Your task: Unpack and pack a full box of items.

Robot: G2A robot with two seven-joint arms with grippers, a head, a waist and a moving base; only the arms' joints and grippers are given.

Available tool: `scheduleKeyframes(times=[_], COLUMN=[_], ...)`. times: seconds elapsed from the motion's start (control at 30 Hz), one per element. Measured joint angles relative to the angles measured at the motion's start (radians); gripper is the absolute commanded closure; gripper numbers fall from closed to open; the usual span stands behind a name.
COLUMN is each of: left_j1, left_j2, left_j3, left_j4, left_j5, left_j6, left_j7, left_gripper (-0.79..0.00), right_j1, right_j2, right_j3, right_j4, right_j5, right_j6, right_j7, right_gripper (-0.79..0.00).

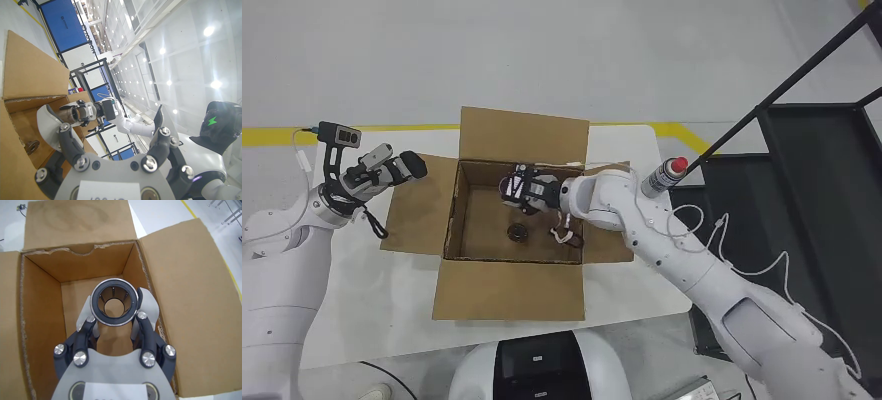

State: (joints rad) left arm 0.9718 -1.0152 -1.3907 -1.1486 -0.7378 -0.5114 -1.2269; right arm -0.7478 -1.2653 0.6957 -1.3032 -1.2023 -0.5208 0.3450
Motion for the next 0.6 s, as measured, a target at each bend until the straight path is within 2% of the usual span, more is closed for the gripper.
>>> scheduleKeyframes(times=[0.13, 0.37, 0.6], left_j1=[0.0, 0.0, 0.0], left_j2=[0.0, 0.0, 0.0], left_j3=[0.0, 0.0, 0.0], left_j4=[0.0, 0.0, 0.0], left_j5=[0.0, 0.0, 0.0], left_j6=[0.0, 0.0, 0.0], left_j7=[0.0, 0.0, 0.0], left_gripper=[-0.785, -0.785, -0.785], right_j1=[0.052, 0.125, 0.174], right_j2=[-0.041, -0.12, -0.187], right_j3=[-0.069, -0.142, -0.211], right_j4=[0.105, 0.29, 0.432], right_j5=[-0.003, 0.095, 0.069], right_j6=[-0.001, 0.002, 0.014], right_j7=[-0.015, -0.029, -0.038], right_gripper=[0.0, 0.0, 0.0])
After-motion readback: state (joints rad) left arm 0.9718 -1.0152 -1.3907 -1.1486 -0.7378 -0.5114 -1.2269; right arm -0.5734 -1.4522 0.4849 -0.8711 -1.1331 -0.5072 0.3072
